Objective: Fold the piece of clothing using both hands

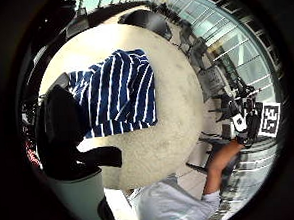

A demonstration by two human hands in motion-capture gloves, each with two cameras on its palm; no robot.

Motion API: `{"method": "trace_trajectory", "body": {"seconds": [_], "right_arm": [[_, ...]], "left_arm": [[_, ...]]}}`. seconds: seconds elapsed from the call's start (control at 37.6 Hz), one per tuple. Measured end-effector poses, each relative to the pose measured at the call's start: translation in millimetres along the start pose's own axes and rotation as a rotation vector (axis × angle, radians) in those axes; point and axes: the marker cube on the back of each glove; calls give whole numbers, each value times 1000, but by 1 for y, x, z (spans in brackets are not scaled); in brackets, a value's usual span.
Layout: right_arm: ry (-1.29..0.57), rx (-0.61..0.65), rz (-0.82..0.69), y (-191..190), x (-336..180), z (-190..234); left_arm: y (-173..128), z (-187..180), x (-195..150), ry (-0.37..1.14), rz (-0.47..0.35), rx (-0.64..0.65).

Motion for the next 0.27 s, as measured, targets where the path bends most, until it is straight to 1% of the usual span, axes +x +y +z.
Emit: {"method": "trace_trajectory", "body": {"seconds": [0.05, 0.13, 0.27], "right_arm": [[-33, 1, 11, 3, 7, -2], [-15, -8, 16, 6, 13, 1], [-19, -14, -7, 8, 11, 5]], "left_arm": [[-2, 2, 1, -13, -4, 4], [1, 0, -1, -28, -11, 6], [7, -5, -19, -39, -25, -9]]}}
